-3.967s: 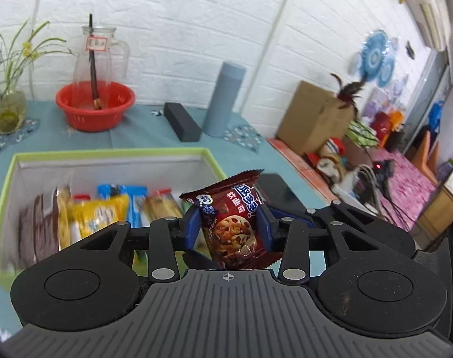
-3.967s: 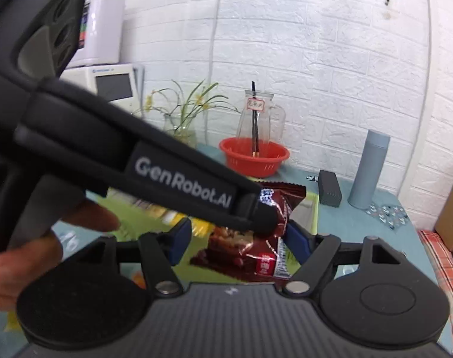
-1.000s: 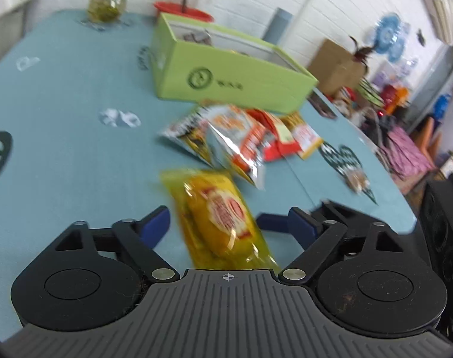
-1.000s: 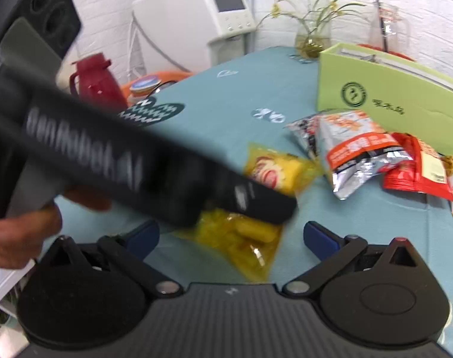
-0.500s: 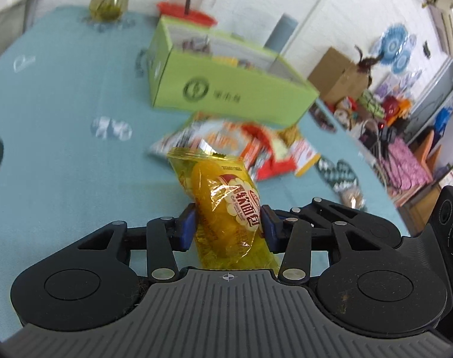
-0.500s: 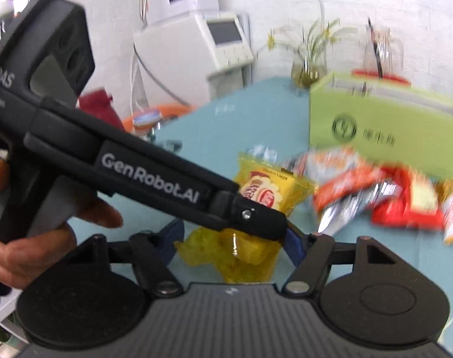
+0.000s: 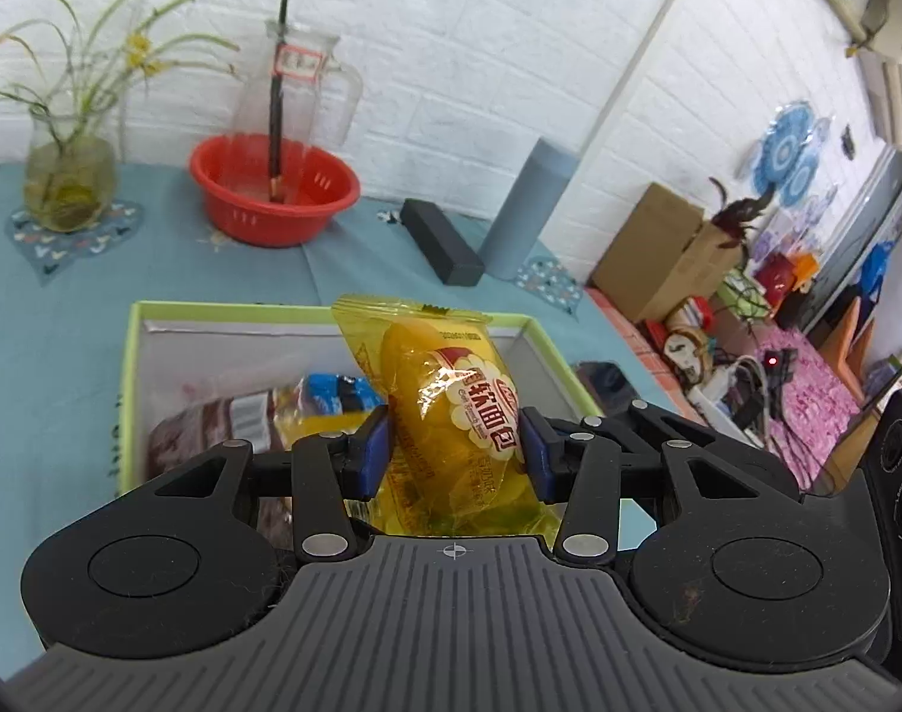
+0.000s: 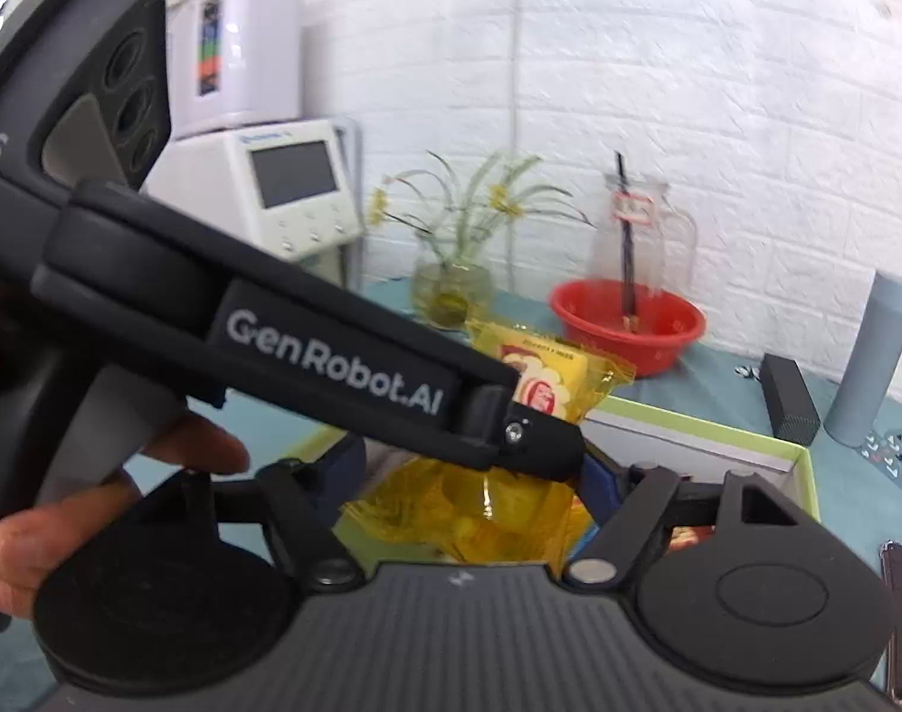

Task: Organize snacks
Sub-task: 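Carry the yellow bread bag into the green box and release it, then grasp the clear round biscuit packet with the left gripper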

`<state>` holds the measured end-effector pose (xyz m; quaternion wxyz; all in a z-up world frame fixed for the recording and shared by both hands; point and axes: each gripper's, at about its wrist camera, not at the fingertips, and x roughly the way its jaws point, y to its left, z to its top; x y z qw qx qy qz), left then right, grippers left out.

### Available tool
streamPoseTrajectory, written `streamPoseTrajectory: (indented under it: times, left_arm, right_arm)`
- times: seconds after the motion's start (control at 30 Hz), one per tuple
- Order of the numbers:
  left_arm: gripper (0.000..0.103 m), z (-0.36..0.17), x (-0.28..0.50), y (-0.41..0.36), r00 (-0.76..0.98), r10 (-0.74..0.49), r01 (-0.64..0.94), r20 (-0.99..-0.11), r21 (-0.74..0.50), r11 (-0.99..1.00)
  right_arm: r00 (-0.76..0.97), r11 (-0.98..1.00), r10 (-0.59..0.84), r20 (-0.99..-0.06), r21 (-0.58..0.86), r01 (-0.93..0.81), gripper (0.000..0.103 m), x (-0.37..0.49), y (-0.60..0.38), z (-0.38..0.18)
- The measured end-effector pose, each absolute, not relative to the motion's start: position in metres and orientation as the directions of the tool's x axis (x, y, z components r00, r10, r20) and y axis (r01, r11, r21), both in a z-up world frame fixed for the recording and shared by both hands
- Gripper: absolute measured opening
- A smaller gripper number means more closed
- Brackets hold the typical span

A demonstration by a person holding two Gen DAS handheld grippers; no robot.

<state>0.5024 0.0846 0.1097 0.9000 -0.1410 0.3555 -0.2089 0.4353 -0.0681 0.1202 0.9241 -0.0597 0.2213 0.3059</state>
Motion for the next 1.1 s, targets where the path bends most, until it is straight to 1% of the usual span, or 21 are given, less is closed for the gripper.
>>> streamPoseTrajectory:
  times: [0.1, 0.13, 0.17, 0.2, 0.27, 0.3, 0.47, 0.53, 0.7, 0.83, 0.9, 1.0, 1.1]
  left_arm:
    - [0.027, 0.09, 0.524, 0.069, 0.656, -0.414, 0.255, -0.632, -0.33, 0.909]
    - [0.031, 0.084, 0.525, 0.064, 0.658, -0.39, 0.254, -0.644, -0.298, 0.92]
    - [0.038, 0.079, 0.525, 0.061, 0.659, -0.381, 0.26, -0.649, -0.278, 0.924]
    - [0.042, 0.076, 0.523, 0.059, 0.661, -0.381, 0.265, -0.647, -0.274, 0.925]
    - [0.046, 0.077, 0.519, 0.059, 0.669, -0.386, 0.269, -0.635, -0.276, 0.923]
    - [0.047, 0.079, 0.516, 0.06, 0.67, -0.391, 0.274, -0.631, -0.279, 0.92]
    - [0.061, 0.103, 0.487, 0.059, 0.701, -0.387, 0.285, -0.599, -0.263, 0.922]
    - [0.061, 0.113, 0.468, 0.057, 0.712, -0.394, 0.3, -0.582, -0.256, 0.919]
    - [0.062, 0.12, 0.421, 0.043, 0.703, -0.414, 0.341, -0.577, -0.237, 0.91]
    - [0.068, 0.106, 0.377, 0.03, 0.67, -0.448, 0.365, -0.592, -0.262, 0.893]
    - [0.071, 0.093, 0.354, 0.022, 0.649, -0.477, 0.375, -0.593, -0.296, 0.878]
    - [0.071, 0.069, 0.326, -0.003, 0.583, -0.534, 0.413, -0.612, -0.344, 0.844]
    - [0.069, 0.054, 0.314, -0.04, 0.529, -0.56, 0.46, -0.638, -0.339, 0.821]
  right_arm:
    - [0.695, 0.809, 0.524, -0.493, 0.034, -0.586, 0.078, 0.459, -0.063, 0.101]
    - [0.689, 0.808, 0.517, -0.509, 0.024, -0.588, 0.081, 0.467, -0.064, 0.095]
    - [0.685, 0.805, 0.513, -0.517, 0.015, -0.593, 0.082, 0.468, -0.064, 0.092]
    - [0.69, 0.807, 0.512, -0.513, 0.013, -0.59, 0.086, 0.466, -0.064, 0.09]
    - [0.7, 0.815, 0.5, -0.509, 0.003, -0.58, 0.09, 0.466, -0.065, 0.09]
    - [0.708, 0.82, 0.492, -0.506, -0.002, -0.572, 0.094, 0.464, -0.066, 0.091]
    - [0.731, 0.827, 0.493, -0.472, -0.006, -0.562, 0.095, 0.441, -0.077, 0.106]
    - [0.751, 0.837, 0.487, -0.446, -0.008, -0.548, 0.1, 0.422, -0.086, 0.116]
    - [0.8, 0.874, 0.455, -0.391, 0.024, -0.485, 0.101, 0.36, -0.123, 0.121]
    - [0.852, 0.922, 0.361, -0.379, 0.006, -0.388, 0.101, 0.293, -0.161, 0.103]
    - [0.869, 0.944, 0.301, -0.393, -0.005, -0.33, 0.101, 0.258, -0.182, 0.089]
    - [0.863, 0.967, 0.219, -0.455, -0.015, -0.254, 0.101, 0.227, -0.206, 0.064]
    - [0.841, 0.969, 0.212, -0.497, -0.001, -0.245, 0.101, 0.221, -0.219, 0.048]
